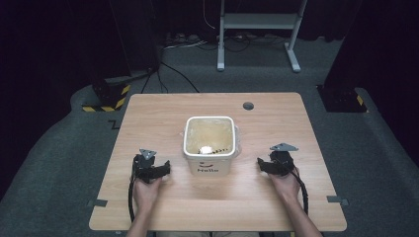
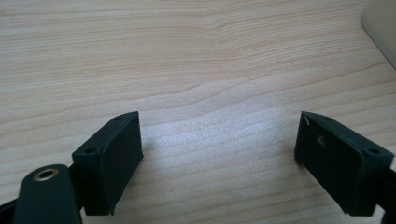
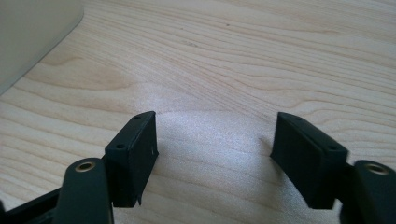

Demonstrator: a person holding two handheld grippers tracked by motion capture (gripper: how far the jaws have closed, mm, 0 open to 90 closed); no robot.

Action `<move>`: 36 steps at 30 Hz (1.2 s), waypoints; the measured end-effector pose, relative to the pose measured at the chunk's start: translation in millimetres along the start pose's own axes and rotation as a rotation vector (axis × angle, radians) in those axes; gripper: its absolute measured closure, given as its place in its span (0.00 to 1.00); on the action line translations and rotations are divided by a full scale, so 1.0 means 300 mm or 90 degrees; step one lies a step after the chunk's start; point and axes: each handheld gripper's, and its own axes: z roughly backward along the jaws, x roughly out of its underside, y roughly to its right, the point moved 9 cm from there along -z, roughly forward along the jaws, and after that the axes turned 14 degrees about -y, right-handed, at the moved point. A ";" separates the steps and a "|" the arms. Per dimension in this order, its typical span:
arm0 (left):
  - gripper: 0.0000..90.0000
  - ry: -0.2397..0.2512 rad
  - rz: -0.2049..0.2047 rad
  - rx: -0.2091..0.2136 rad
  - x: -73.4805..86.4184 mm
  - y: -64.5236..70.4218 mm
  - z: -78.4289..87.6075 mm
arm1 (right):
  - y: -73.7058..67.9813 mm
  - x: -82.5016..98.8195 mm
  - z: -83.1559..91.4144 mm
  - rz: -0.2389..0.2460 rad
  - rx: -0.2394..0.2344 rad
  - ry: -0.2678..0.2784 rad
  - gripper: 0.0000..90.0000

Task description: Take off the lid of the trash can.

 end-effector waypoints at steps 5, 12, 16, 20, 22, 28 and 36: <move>0.17 0.000 -0.003 0.003 -0.001 0.000 -0.001 | -0.003 -0.010 0.021 -0.017 -0.027 0.022 0.43; 0.17 0.001 -0.003 0.002 -0.003 -0.001 -0.002 | 0.000 -0.020 0.049 -0.018 -0.058 0.041 0.52; 0.17 0.001 -0.002 0.003 -0.003 -0.001 -0.002 | -0.001 -0.020 0.047 -0.022 -0.066 0.040 0.53; 0.17 0.001 -0.002 0.003 -0.003 -0.001 -0.001 | -0.007 -0.026 0.053 -0.023 -0.073 0.048 0.54; 0.17 0.001 -0.003 0.002 -0.003 0.000 -0.001 | -0.009 -0.027 0.056 -0.026 -0.077 0.046 0.54; 0.17 0.001 -0.002 0.003 -0.003 0.000 -0.001 | -0.008 -0.059 0.089 -0.028 -0.087 0.055 0.53; 0.17 0.000 -0.001 0.003 -0.002 0.000 -0.001 | -0.021 -0.096 0.118 -0.019 -0.093 0.066 0.55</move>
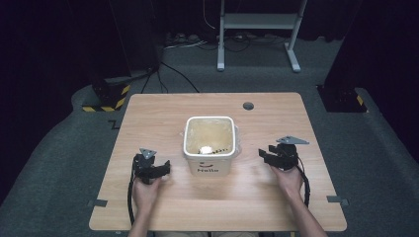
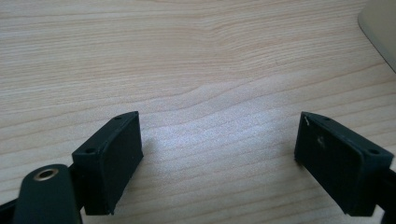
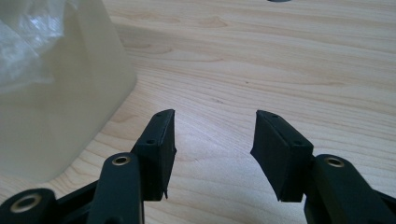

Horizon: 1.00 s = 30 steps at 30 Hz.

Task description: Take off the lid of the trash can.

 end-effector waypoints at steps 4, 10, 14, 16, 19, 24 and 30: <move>0.17 0.000 -0.001 -0.001 0.000 -0.001 0.000 | -0.012 -0.023 0.012 0.002 -0.007 0.015 0.57; 0.17 0.000 0.000 0.000 0.000 0.000 0.000 | -0.028 -0.053 0.030 0.013 -0.030 0.015 0.57; 0.17 0.000 0.000 -0.001 0.000 -0.001 0.000 | -0.039 -0.079 0.048 0.023 -0.030 0.020 0.57; 0.17 0.000 -0.001 -0.001 0.000 -0.001 0.000 | -0.043 -0.096 0.054 0.030 -0.029 0.024 0.56; 0.17 0.000 0.000 0.000 0.000 0.000 0.000 | -0.045 -0.110 0.058 0.030 -0.025 0.025 0.55; 0.17 0.000 0.000 -0.001 0.000 -0.001 0.000 | -0.052 -0.135 0.071 0.033 -0.018 0.025 0.53; 0.17 0.001 0.000 0.000 0.000 -0.001 0.000 | -0.063 -0.171 0.081 0.041 -0.021 0.024 0.53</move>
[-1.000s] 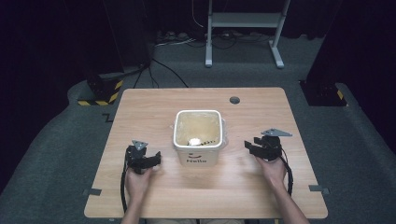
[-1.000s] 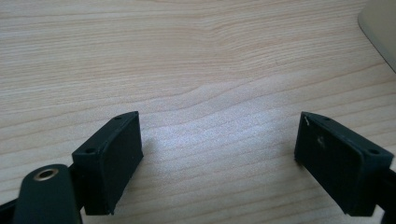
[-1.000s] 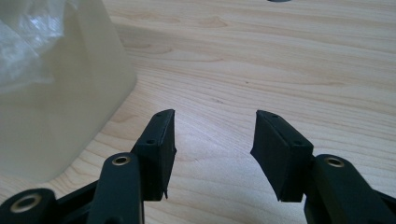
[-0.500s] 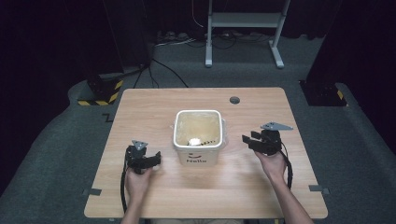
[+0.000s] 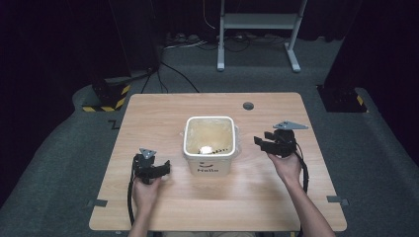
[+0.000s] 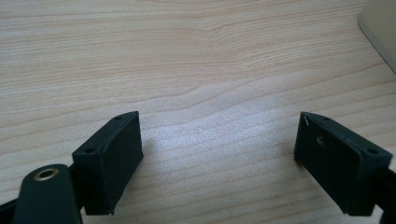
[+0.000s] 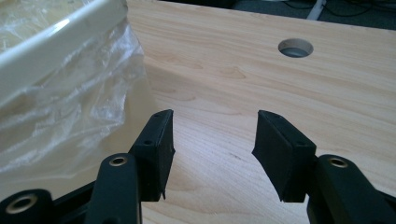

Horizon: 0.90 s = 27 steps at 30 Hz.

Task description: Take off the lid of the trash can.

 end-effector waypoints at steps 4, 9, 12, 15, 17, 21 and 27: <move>0.17 0.000 0.000 0.000 0.000 0.000 0.000 | -0.008 -0.018 0.007 0.000 -0.008 -0.001 0.54; 0.18 0.001 0.001 0.001 0.000 0.000 0.000 | -0.013 -0.036 0.011 0.002 -0.016 0.003 0.54; 0.18 0.000 0.001 0.001 0.000 0.000 0.000 | -0.015 -0.045 0.012 0.003 -0.016 0.002 0.54; 0.18 -0.001 0.000 0.001 0.000 -0.001 0.001 | -0.020 -0.057 0.018 0.008 -0.016 0.004 0.55; 0.18 -0.001 0.000 0.001 0.000 -0.001 0.001 | -0.023 -0.067 0.021 0.010 -0.017 0.004 0.56; 0.18 -0.001 0.000 0.001 0.001 -0.001 0.001 | -0.033 -0.084 0.027 0.008 -0.022 0.000 0.58; 0.18 -0.001 0.000 -0.002 0.001 -0.002 0.001 | -0.053 -0.109 0.031 0.017 -0.023 0.007 0.58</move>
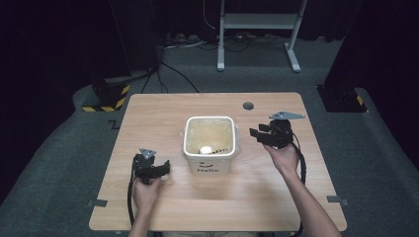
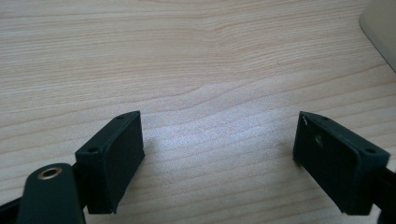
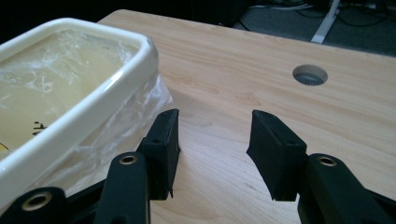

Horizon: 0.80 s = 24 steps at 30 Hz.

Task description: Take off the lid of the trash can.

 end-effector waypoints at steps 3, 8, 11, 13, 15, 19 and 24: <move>0.18 0.000 0.000 0.000 0.000 0.000 0.000 | -0.006 -0.011 -0.006 0.002 -0.005 -0.001 0.58; 0.19 0.002 0.002 0.002 -0.001 0.000 0.000 | -0.017 -0.032 0.001 0.006 -0.011 0.012 0.58; 0.19 0.002 0.002 0.002 -0.001 0.000 0.000 | -0.023 -0.047 0.003 0.011 -0.012 0.014 0.58; 0.19 0.002 0.002 0.002 -0.001 0.000 0.000 | -0.028 -0.056 0.004 0.017 -0.014 0.014 0.59; 0.19 0.002 0.002 0.002 -0.001 0.000 0.000 | -0.035 -0.070 0.005 0.021 -0.013 0.014 0.60; 0.19 0.002 0.002 0.002 -0.001 0.000 0.000 | -0.050 -0.103 0.003 0.028 -0.013 0.022 0.62; 0.19 0.002 0.002 0.002 -0.001 0.000 0.000 | -0.060 -0.123 -0.015 0.028 -0.018 0.017 0.63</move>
